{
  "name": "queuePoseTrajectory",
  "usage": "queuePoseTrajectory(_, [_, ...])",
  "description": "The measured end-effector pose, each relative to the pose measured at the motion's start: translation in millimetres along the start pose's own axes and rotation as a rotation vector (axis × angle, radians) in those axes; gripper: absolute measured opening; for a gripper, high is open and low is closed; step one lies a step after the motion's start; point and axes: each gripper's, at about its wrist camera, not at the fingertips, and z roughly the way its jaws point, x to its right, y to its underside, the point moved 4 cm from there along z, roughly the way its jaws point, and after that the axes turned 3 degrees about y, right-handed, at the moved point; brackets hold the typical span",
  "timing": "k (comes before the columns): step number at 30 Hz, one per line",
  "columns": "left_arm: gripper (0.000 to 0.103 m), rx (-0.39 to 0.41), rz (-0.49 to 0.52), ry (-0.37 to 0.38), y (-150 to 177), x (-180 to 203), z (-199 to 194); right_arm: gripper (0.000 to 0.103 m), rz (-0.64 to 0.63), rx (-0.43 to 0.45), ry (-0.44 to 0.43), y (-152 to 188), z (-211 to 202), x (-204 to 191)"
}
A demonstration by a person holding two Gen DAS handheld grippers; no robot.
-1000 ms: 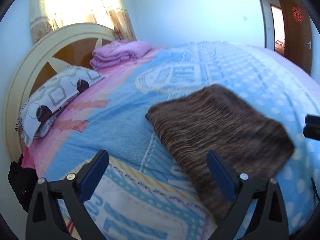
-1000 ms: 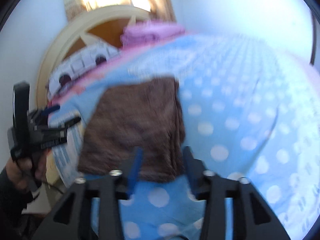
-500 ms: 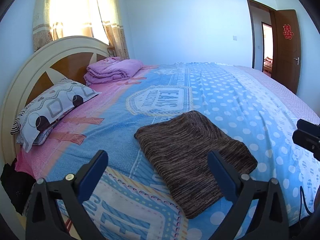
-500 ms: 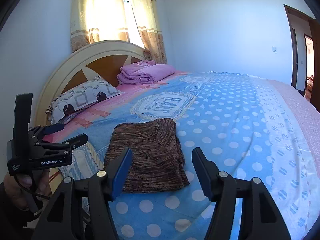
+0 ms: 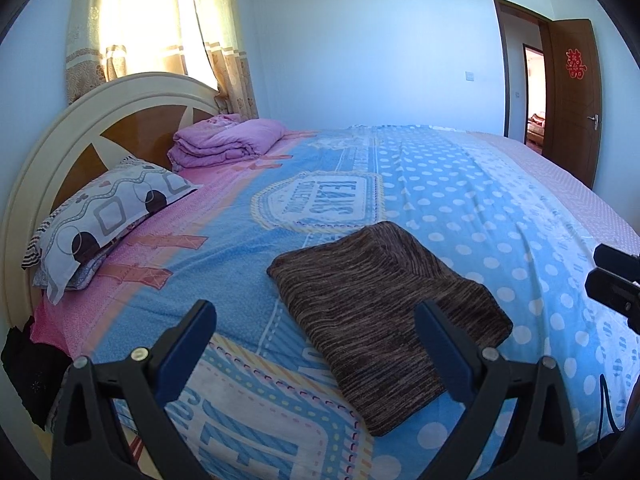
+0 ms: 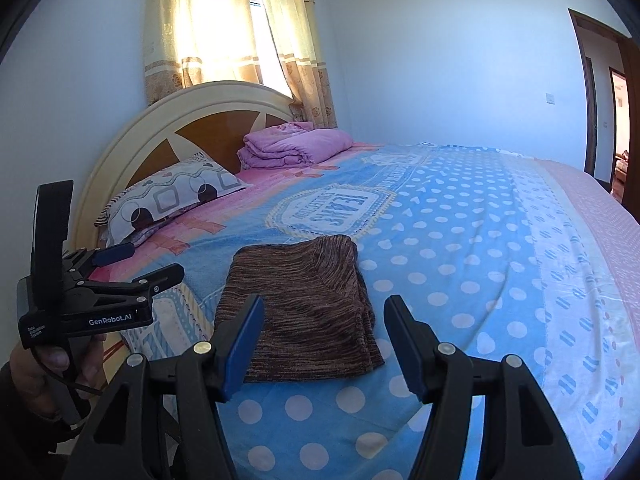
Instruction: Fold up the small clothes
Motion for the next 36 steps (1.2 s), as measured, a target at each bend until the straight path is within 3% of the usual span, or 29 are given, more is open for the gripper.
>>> queuePoseTrajectory(36, [0.102,0.000,-0.001,-0.001,1,-1,-1,0.064,-0.016,0.022,-0.025,3,-10,-11])
